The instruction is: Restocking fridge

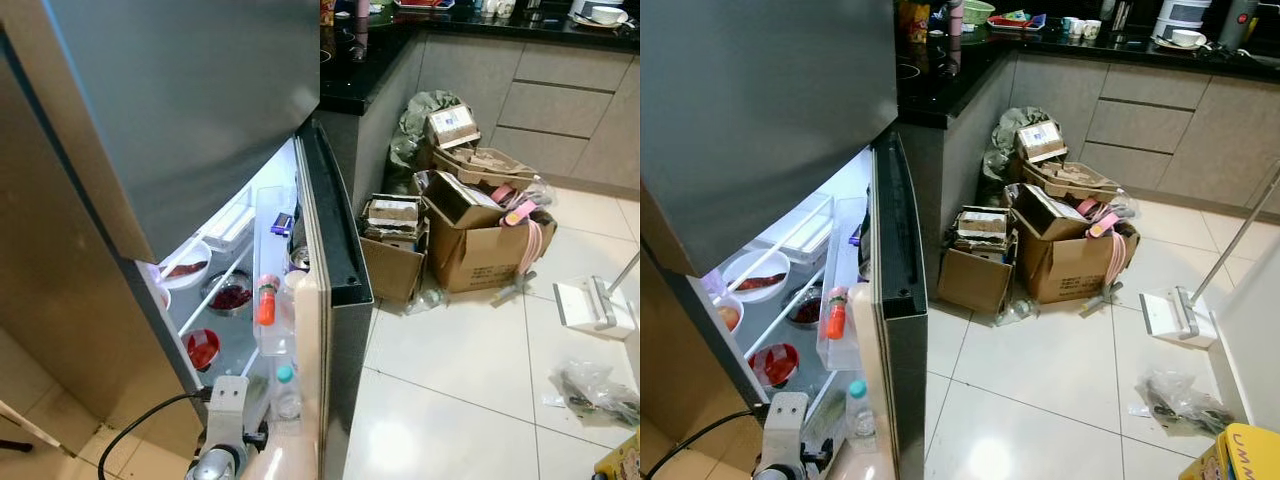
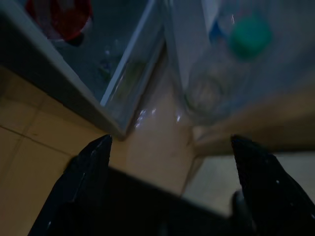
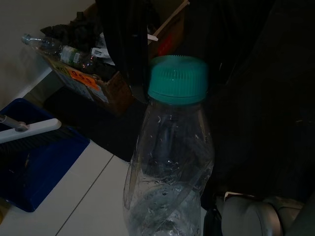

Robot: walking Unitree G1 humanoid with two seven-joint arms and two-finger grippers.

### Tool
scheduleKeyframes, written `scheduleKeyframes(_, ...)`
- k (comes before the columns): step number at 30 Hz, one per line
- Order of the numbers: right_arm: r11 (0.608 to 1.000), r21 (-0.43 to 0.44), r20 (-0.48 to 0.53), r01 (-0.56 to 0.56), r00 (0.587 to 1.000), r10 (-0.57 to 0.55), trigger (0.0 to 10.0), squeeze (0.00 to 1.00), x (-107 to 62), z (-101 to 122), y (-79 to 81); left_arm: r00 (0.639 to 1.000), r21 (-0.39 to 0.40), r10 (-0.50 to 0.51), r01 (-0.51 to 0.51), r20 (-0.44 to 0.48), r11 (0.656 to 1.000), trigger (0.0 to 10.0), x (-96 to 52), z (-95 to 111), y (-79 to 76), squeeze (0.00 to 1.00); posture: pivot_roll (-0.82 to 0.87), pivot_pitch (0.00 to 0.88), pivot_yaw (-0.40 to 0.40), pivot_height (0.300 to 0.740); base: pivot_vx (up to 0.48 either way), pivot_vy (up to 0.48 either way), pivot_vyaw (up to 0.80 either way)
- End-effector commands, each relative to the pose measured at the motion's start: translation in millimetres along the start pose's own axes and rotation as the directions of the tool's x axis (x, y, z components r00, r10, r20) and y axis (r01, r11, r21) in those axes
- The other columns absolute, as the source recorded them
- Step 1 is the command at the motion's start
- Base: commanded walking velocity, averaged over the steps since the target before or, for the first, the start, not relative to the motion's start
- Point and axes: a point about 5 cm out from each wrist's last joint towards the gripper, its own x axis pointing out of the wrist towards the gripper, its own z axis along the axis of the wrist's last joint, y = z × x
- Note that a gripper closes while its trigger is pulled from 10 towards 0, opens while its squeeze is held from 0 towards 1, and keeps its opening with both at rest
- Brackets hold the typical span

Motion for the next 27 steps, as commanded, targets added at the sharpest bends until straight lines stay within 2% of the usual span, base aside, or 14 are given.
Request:
scheduleKeyframes(1,1.0,0.015,0.018,0.003,1.0,-0.004,10.0,0.0,-0.4,2.1,-1.7,0.989,-0.085,-0.11,0.119,0.103,0.989,10.0,5.4,17.1,-17.2,0.0,-0.01,0.0,-0.059,0.74,0.0,0.0,0.0)
scheduleKeyframes(4,1.0,0.014,0.018,0.003,1.0,-0.003,10.0,0.0,-0.4,2.1,-1.6,0.97,-0.15,-0.184,0.209,0.161,0.966,10.0,7.6,25.6,-28.8,0.0,-0.01,0.0,-0.059,0.74,0.0,0.0,0.0)
scheduleKeyframes(6,1.0,0.013,0.018,0.003,1.0,-0.003,10.0,0.0,-0.4,2.1,-1.6,0.963,-0.163,-0.199,0.229,0.181,0.959,10.0,8.3,29.2,-31.7,0.0,-0.01,0.0,-0.059,0.74,0.0,0.0,0.0)
scheduleKeyframes(7,1.0,0.013,0.018,0.003,1.0,-0.004,10.0,0.0,-0.4,2.2,-1.7,0.941,-0.196,-0.242,0.291,0.238,0.937,10.0,10.4,40.1,-40.0,0.0,-0.01,0.0,-0.06,0.74,0.0,0.0,0.0)
scheduleKeyframes(10,1.0,0.013,0.018,0.004,1.0,-0.004,10.0,0.0,-0.5,2.1,-1.8,0.919,-0.213,-0.278,0.342,0.28,0.915,10.0,11.5,48.1,-46.2,0.0,-0.01,0.0,-0.062,0.74,0.0,0.0,0.0)
scheduleKeyframes(15,1.0,0.011,0.016,0.007,1.0,-0.008,10.0,0.0,-0.7,2.0,-2.9,0.853,-0.164,-0.391,0.465,0.345,0.87,10.0,12.8,65.0,-65.1,0.0,-0.01,0.0,-0.061,0.74,0.0,0.0,0.0)
scheduleKeyframes(17,1.0,0.011,0.015,0.009,1.0,-0.009,10.0,0.0,-0.9,1.5,-3.5,0.81,-0.118,-0.462,0.531,0.361,0.839,10.0,12.1,71.0,-75.5,0.0,-0.01,0.0,-0.063,0.74,0.0,0.0,0.0)
scheduleKeyframes(19,1.0,0.01,0.012,0.01,1.0,-0.01,10.0,0.0,-1.0,0.7,-4.0,0.745,-0.049,-0.559,0.614,0.363,0.788,10.0,9.9,75.9,-90.4,0.0,-0.01,0.0,-0.063,0.74,0.0,0.0,0.0)
scheduleKeyframes(20,1.0,0.01,0.012,0.01,1.0,-0.01,10.0,0.0,-1.0,0.7,-4.0,0.745,-0.049,-0.559,0.614,0.363,0.788,10.0,9.9,75.9,-90.4,0.0,-0.01,0.0,-0.063,0.74,0.0,0.0,0.0)
scheduleKeyframes(22,1.0,0.008,0.01,0.011,1.0,-0.011,10.0,0.0,-1.1,0.0,-4.6,0.673,0.025,-0.655,0.691,0.343,0.723,10.0,6.4,77.2,-106.3,0.0,-0.01,0.0,-0.063,0.74,0.0,0.0,0.0)
scheduleKeyframes(23,1.0,0.008,0.01,0.011,1.0,-0.011,10.0,0.0,-1.1,0.0,-4.6,0.673,0.025,-0.655,0.691,0.343,0.723,10.0,6.4,77.2,-106.3,0.0,-0.01,0.0,-0.063,0.74,0.0,0.0,0.0)
scheduleKeyframes(24,1.0,0.008,0.01,0.012,1.0,-0.012,10.0,0.0,-1.2,-0.4,-4.9,0.607,0.092,-0.735,0.749,0.303,0.656,10.0,2.4,74.9,-119.9,0.0,-0.01,0.0,-0.062,0.74,0.0,0.0,0.0)
scheduleKeyframes(26,1.0,0.007,0.009,0.013,1.0,-0.013,10.0,0.0,-1.2,-0.9,-5.0,0.55,0.149,-0.796,0.791,0.253,0.594,10.0,-1.6,70.4,-130.9,0.0,-0.01,0.0,-0.06,0.74,0.0,0.0,0.0)
scheduleKeyframes(27,1.0,0.007,0.009,0.013,1.0,-0.013,10.0,0.0,-1.2,-1.0,-5.1,0.535,0.164,-0.811,0.801,0.236,0.576,10.0,-2.8,68.7,-133.9,0.0,-0.01,0.0,-0.06,0.74,0.0,0.0,0.0)
